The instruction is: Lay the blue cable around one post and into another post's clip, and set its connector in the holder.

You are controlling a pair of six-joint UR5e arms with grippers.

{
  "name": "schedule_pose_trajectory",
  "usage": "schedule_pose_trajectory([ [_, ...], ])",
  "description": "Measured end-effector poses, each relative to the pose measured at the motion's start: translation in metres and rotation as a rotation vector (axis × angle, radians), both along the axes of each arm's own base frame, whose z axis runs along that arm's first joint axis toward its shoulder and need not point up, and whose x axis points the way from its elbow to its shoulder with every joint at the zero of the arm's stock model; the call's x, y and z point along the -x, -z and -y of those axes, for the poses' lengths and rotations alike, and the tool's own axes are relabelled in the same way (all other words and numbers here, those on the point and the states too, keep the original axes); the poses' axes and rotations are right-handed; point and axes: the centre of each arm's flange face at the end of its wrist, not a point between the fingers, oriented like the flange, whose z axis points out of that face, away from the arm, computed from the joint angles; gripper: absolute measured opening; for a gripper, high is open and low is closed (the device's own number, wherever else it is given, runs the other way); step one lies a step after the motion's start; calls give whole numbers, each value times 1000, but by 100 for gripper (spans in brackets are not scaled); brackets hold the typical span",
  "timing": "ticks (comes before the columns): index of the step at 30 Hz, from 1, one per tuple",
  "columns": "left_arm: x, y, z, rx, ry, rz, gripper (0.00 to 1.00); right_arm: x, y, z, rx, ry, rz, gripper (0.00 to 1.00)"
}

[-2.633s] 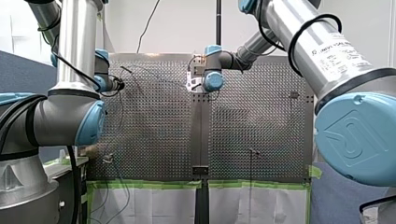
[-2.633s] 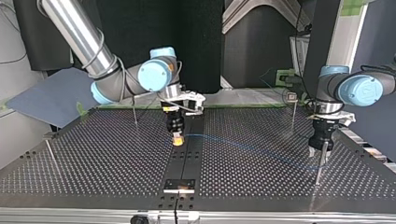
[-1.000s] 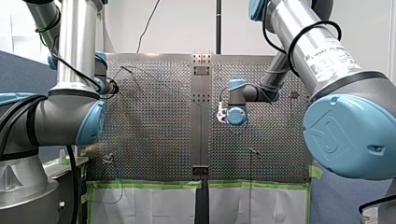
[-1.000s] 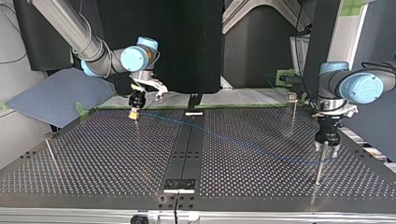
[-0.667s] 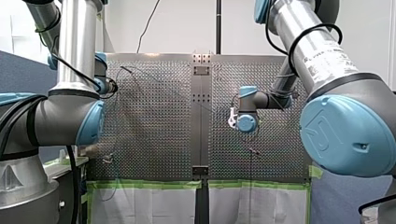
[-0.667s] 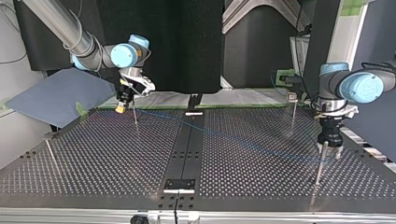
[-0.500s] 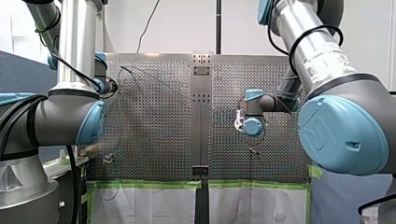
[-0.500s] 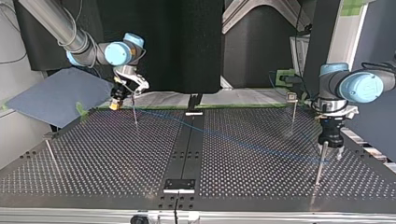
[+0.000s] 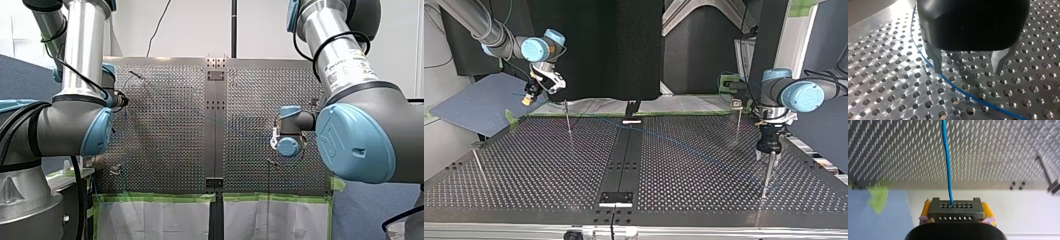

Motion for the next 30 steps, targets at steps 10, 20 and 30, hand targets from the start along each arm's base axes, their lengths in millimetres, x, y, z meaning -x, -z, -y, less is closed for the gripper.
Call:
schedule_pose_trajectory([
  [10, 0, 0, -2, 1, -3, -1, 98, 26, 61, -29, -69, 41, -14, 0],
  [20, 0, 0, -1, 1, -2, -2, 98, 52, 116, -68, -142, 66, -33, 0],
  [30, 0, 0, 3, 0, 9, -2, 98, 86, 141, -90, -172, 78, 4, 0],
])
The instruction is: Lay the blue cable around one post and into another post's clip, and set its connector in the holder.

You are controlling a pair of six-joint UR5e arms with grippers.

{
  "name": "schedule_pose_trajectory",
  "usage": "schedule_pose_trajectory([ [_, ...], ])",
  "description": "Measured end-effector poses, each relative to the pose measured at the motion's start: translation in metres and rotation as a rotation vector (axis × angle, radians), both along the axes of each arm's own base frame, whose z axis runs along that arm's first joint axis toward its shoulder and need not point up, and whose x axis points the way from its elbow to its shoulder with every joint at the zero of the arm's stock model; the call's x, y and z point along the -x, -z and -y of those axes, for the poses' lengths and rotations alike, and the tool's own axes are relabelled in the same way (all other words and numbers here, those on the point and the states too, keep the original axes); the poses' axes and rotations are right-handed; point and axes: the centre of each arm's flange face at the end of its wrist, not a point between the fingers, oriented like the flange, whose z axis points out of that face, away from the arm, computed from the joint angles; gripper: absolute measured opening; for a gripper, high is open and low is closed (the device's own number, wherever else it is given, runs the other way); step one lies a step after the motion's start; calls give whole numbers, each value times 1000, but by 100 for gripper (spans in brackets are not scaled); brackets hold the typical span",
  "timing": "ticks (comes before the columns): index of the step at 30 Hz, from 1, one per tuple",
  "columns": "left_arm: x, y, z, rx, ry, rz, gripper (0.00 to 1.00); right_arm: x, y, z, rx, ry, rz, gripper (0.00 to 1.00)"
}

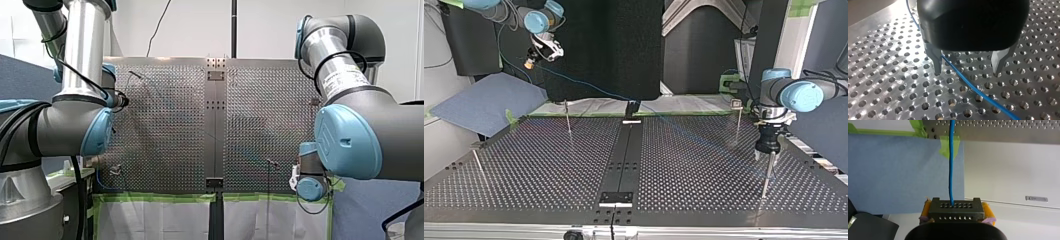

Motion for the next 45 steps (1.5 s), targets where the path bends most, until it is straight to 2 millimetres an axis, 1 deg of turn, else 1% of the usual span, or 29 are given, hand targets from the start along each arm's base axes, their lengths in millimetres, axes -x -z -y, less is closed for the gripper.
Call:
schedule_pose_trajectory([
  [1, 0, 0, 0, 0, 1, 0, 98, 3, 0, 0, 2, 0, 3, 0],
  [4, 0, 0, 1, 0, 3, 0, 98, 10, -1, 9, 24, 2, 16, 0],
  [7, 0, 0, 1, 0, 4, 0, 98, 18, -4, 23, 50, 2, 25, 0],
  [12, 0, 0, 2, 0, 6, 0, 98, 31, -12, 54, 118, 1, 37, 0],
  [15, 0, 0, 2, 0, 6, 0, 98, 35, -11, 68, 143, -12, 43, 0],
  [23, 0, 0, 2, -1, 6, 0, 98, 29, 14, 88, 110, -83, 16, 0],
  [26, 0, 0, 2, -1, 6, 0, 98, 26, 19, 98, 123, -112, 9, 0],
  [32, 0, 0, 4, -2, 9, -1, 98, 20, 10, 126, 188, -170, 16, 0],
  [38, 0, 0, 5, -2, 11, -4, 98, 17, 2, 145, 217, -216, 21, 0],
  [41, 0, 1, 6, -2, 13, -6, 98, 15, 0, 149, 217, -241, 23, 0],
  [45, 0, 1, 8, -2, 14, -7, 98, 8, 1, 149, 210, -278, 24, 0],
])
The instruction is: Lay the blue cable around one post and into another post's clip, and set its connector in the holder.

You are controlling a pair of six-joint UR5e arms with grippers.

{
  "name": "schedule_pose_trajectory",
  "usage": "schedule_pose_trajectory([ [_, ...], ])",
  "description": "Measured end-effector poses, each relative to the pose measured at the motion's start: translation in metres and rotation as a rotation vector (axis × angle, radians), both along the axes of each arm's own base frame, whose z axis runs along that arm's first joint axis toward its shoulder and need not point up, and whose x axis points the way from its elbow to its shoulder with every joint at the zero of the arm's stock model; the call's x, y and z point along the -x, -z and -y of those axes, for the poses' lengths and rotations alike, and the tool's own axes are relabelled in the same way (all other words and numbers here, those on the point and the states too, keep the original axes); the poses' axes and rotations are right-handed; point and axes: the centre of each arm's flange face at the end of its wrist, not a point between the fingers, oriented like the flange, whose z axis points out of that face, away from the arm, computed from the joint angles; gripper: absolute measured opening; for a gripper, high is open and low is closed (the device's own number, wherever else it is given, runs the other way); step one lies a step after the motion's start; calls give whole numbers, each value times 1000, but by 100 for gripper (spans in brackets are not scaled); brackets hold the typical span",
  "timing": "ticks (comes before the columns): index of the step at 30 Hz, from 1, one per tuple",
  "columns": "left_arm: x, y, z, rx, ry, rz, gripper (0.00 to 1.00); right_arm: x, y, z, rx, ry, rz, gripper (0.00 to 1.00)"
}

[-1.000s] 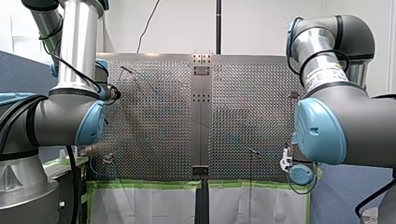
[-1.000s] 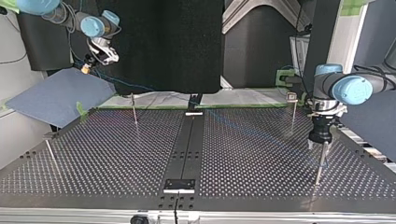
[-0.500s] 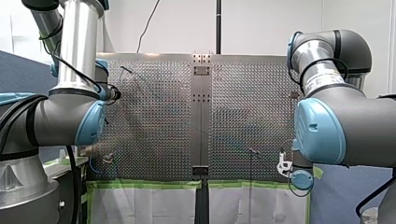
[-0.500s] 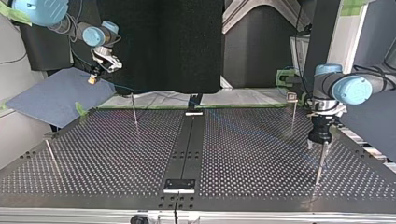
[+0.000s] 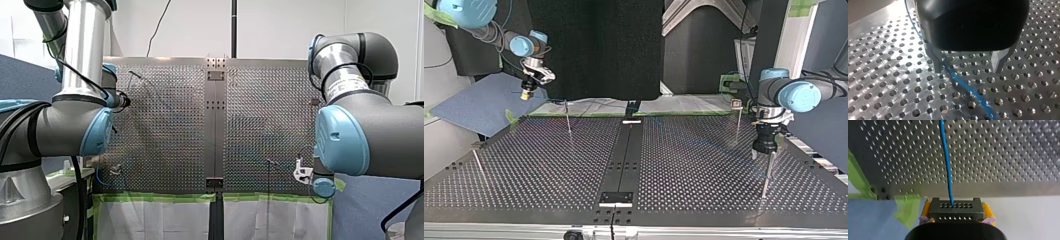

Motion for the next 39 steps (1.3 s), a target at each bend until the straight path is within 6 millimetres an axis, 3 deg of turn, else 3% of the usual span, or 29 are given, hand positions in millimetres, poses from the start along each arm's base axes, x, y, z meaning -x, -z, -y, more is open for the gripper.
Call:
schedule_pose_trajectory([
  [11, 0, 0, 1, 0, 1, 0, 98, -13, 3, -4, -22, -100, -29, 0],
  [25, 0, 0, 1, 2, -1, 0, 98, -2, 6, -1, -30, -170, -33, 0],
  [32, 0, 0, 1, 4, -1, 0, 98, 1, 22, -1, -26, -219, -9, 0],
  [39, 0, 0, 1, 8, 0, -1, 98, -2, 26, 1, -27, -271, -14, 0],
])
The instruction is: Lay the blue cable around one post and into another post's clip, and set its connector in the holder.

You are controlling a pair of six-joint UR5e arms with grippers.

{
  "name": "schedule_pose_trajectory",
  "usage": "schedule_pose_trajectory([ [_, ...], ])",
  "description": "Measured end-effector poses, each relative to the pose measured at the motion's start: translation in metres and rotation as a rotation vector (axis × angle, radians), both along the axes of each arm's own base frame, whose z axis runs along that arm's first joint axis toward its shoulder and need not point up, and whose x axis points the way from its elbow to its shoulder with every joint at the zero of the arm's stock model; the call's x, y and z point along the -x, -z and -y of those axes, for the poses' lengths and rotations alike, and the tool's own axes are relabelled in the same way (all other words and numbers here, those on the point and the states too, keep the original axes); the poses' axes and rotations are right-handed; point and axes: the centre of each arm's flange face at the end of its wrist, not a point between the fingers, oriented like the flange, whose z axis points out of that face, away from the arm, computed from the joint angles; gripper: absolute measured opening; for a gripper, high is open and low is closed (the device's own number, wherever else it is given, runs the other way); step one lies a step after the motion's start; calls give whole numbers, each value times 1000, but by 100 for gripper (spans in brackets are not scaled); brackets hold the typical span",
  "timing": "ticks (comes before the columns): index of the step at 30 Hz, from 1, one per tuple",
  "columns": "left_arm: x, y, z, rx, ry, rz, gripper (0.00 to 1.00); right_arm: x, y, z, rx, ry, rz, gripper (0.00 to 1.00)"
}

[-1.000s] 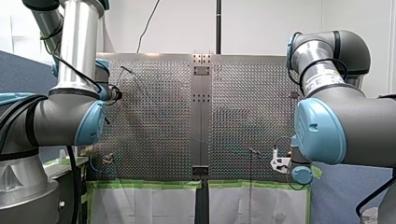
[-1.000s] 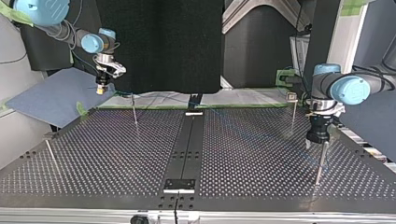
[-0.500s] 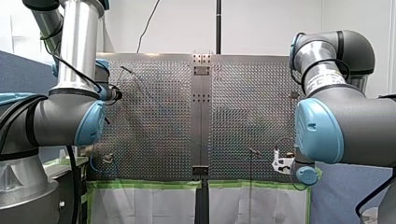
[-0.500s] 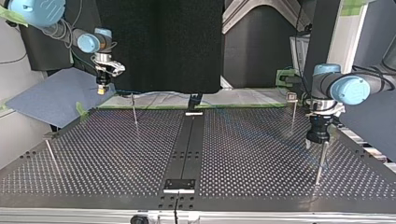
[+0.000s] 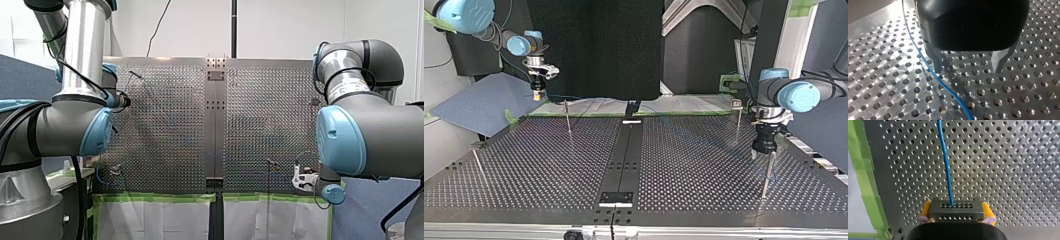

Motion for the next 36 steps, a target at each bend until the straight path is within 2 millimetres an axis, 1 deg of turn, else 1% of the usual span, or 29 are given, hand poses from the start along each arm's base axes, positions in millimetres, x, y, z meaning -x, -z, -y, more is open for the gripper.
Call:
schedule_pose_trajectory([
  [7, 2, -3, -4, 18, -8, -7, 98, -7, 1, -3, -9, -59, -7, 0],
  [12, 9, -19, -5, 17, -18, 5, 98, -13, 2, -6, -15, -109, -6, 0],
  [15, 12, -22, -5, 21, -21, -8, 98, -16, 2, -8, -18, -138, -6, 0],
  [27, 22, -14, 3, 39, -9, -105, 98, -29, 2, -14, -19, -250, -3, 0],
  [36, 30, -7, -1, -4, -47, -179, 98, -38, 2, -20, -23, -334, -2, 0],
])
